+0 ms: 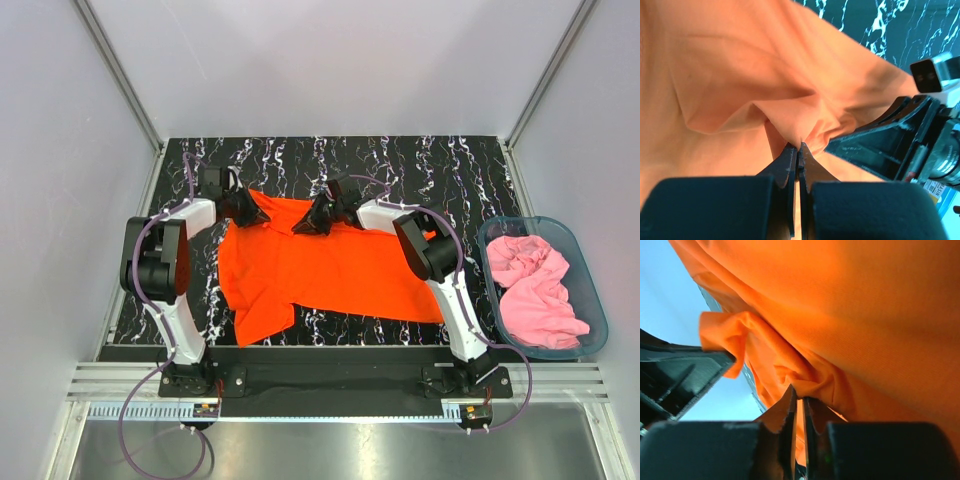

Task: Fold and stack the t-shirts
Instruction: Fold the tshirt

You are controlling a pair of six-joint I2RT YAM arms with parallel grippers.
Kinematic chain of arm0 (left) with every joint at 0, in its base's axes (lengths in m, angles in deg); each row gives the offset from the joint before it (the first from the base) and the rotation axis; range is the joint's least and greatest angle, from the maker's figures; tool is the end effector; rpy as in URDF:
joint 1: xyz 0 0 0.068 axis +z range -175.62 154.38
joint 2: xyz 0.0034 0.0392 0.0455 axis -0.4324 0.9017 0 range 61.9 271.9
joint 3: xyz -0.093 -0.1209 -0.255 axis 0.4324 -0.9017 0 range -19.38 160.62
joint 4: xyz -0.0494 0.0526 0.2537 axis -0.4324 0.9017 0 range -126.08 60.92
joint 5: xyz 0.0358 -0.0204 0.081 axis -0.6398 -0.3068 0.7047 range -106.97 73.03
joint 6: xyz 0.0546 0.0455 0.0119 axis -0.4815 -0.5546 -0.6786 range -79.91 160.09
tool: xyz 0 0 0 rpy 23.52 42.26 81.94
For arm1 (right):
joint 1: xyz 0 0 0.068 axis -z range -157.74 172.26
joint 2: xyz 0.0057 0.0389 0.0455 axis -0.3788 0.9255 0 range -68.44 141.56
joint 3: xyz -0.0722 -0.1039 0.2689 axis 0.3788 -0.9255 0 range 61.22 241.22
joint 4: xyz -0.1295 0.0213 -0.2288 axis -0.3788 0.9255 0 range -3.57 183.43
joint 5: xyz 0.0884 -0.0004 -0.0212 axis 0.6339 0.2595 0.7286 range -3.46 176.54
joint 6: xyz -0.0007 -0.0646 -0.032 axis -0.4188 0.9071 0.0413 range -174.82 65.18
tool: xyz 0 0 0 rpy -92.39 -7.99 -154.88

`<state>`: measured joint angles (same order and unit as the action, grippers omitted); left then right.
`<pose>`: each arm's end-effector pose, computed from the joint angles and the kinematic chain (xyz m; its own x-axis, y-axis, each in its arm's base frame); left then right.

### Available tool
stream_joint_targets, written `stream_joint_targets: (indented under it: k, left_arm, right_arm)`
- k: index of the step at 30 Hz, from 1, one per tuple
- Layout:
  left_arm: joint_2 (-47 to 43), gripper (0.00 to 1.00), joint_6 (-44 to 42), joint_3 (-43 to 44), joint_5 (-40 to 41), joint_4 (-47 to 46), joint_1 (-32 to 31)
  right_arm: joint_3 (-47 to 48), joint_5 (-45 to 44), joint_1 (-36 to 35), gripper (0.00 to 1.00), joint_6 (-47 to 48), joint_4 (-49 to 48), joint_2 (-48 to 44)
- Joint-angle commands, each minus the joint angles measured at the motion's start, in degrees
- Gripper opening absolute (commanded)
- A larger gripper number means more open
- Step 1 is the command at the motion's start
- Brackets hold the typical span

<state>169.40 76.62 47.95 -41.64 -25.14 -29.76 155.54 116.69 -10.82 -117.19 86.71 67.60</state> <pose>0.4123 -0.0548 0.1756 -0.8184 -0.4832 -0.3110 -0.1994 0.7465 -0.6348 0.4413 0.3231 0.1101 -0.9552 0.2921 -0.0469 0.1329 0.5652 0.8142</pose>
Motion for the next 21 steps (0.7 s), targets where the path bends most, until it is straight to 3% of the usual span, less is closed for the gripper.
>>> stream_joint_targets:
  k: [1, 5, 12, 21]
  left_arm:
    - [-4.05, 0.00, -0.32, -0.53, -0.91, -1.01, 0.36]
    - [-5.81, 0.00, -0.59, -1.06, -0.65, 0.04, 0.54]
    - [-7.92, 0.00, -1.64, -0.97, 0.06, 6.02, 1.15]
    - [-10.91, 0.01, -1.20, -7.21, -2.05, 6.99, 1.07]
  right_arm:
    - [0.43, -0.80, -0.58, 0.08, -0.29, -3.52, -0.78]
    - [0.16, 1.13, -0.49, 0.00, -0.12, -2.74, -2.36]
    - [-1.24, 6.93, -0.41, 0.00, -0.38, 1.57, -5.96]
    - [-2.31, 16.60, 0.65, 0.00, 4.01, 7.63, -7.47]
